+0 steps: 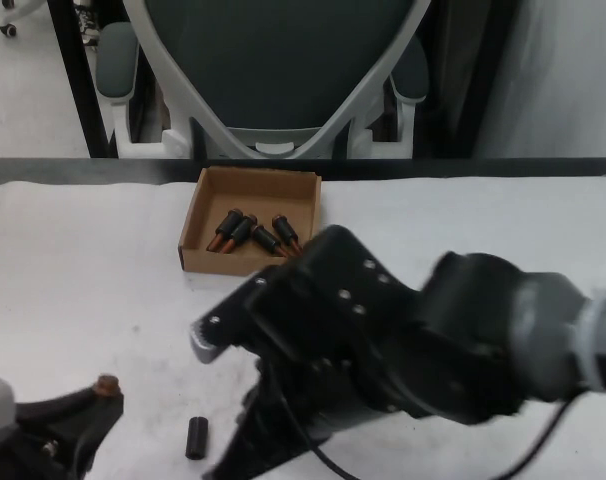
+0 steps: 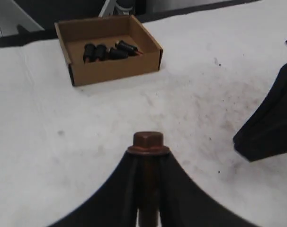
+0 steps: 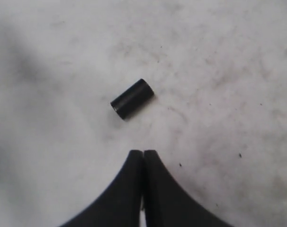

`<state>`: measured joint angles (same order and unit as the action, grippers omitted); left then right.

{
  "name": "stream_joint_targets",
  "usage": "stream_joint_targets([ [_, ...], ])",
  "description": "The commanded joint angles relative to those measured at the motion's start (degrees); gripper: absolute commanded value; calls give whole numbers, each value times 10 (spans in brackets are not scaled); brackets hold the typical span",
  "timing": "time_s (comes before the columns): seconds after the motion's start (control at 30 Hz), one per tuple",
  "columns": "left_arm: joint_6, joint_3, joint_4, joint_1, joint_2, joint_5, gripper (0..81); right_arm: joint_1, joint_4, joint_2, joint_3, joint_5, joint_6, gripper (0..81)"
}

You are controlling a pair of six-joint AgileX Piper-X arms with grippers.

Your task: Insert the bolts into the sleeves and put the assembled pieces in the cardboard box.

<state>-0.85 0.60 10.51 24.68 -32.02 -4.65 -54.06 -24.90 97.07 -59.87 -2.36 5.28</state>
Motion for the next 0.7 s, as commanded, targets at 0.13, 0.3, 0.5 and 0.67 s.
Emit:
stream_joint_targets([
  [0.13, 4, -6, 29, -1, 33, 7, 8, 3, -21, 57, -64, -23, 7, 69],
  [0.3, 4, -6, 29, -1, 37, 60, 8, 4, -29, 91, -98, -10, 24, 324],
  [0.5, 16, -6, 49, -1, 37, 150, 8, 10, -29, 127, -138, -1, 51, 364],
  [0.67, 25, -6, 83, -1, 37, 157, 8, 13, -27, 166, -168, -1, 51, 365],
])
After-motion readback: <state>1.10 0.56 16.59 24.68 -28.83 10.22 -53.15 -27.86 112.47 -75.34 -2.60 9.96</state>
